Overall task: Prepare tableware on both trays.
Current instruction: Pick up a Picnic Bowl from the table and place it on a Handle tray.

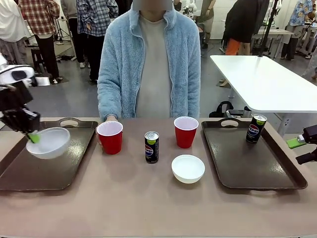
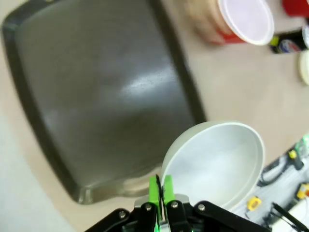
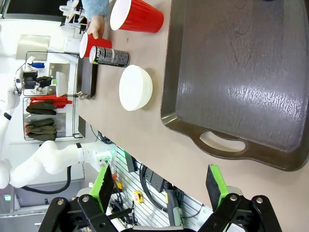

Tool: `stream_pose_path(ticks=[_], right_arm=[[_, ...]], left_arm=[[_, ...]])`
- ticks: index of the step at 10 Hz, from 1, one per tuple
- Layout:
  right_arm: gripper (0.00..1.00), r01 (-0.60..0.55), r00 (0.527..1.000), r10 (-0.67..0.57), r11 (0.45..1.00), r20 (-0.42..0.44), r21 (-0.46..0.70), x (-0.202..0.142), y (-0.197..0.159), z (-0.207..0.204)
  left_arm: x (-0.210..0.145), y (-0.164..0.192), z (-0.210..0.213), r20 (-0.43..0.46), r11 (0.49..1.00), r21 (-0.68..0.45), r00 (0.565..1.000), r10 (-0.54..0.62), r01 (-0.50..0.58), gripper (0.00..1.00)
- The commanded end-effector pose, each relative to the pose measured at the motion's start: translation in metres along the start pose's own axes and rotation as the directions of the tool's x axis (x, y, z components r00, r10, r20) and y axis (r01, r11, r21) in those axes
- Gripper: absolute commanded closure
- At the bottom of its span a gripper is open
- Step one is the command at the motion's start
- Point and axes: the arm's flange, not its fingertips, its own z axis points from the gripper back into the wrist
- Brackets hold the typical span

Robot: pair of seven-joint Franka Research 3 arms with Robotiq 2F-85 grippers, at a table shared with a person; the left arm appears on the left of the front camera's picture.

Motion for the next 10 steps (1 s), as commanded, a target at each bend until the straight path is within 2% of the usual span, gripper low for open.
stream_pose_path(ticks=[1,4,6,7,8,9,10], right_arm=[[0.0,-0.016,1.0,0.015,0.999,0.017,0.031,0.003,-0.001,-0.002],[0.0,-0.016,1.0,0.015,0.999,0.017,0.031,0.003,-0.001,-0.002],[0.0,-0.016,1.0,0.015,0.999,0.017,0.031,0.003,-0.001,-0.002],[0.0,-0.016,1.0,0.015,0.999,0.017,0.031,0.003,-0.001,-0.002],[0.0,-0.016,1.0,0.015,0.999,0.017,0.031,0.003,-0.001,-0.002],[0.0,-0.016,1.0,0.015,0.999,0.017,0.031,0.003,-0.001,-0.002],[0.0,-0.016,1.0,0.015,0.999,0.017,0.031,0.003,-0.001,-0.002]], left_arm=[[0.009,0.039,-0.005,0.048,0.997,-0.007,0.996,0.076,-0.075,1.0],[0.026,0.065,-0.029,0.062,0.989,0.03,0.988,0.142,-0.144,1.0],[0.02,0.063,-0.055,-0.007,0.986,0.097,0.991,0.134,-0.133,1.0],[-0.017,0.043,-0.043,-0.152,0.99,0.124,0.985,0.087,-0.069,1.0],[-0.077,0.006,-0.017,-0.206,0.995,0.041,0.975,-0.085,0.096,1.0],[-0.09,-0.003,-0.013,-0.216,0.993,0.052,0.972,-0.097,0.11,1.0],[-0.086,0.003,-0.013,-0.224,0.995,0.059,0.972,-0.069,0.084,1.0]])
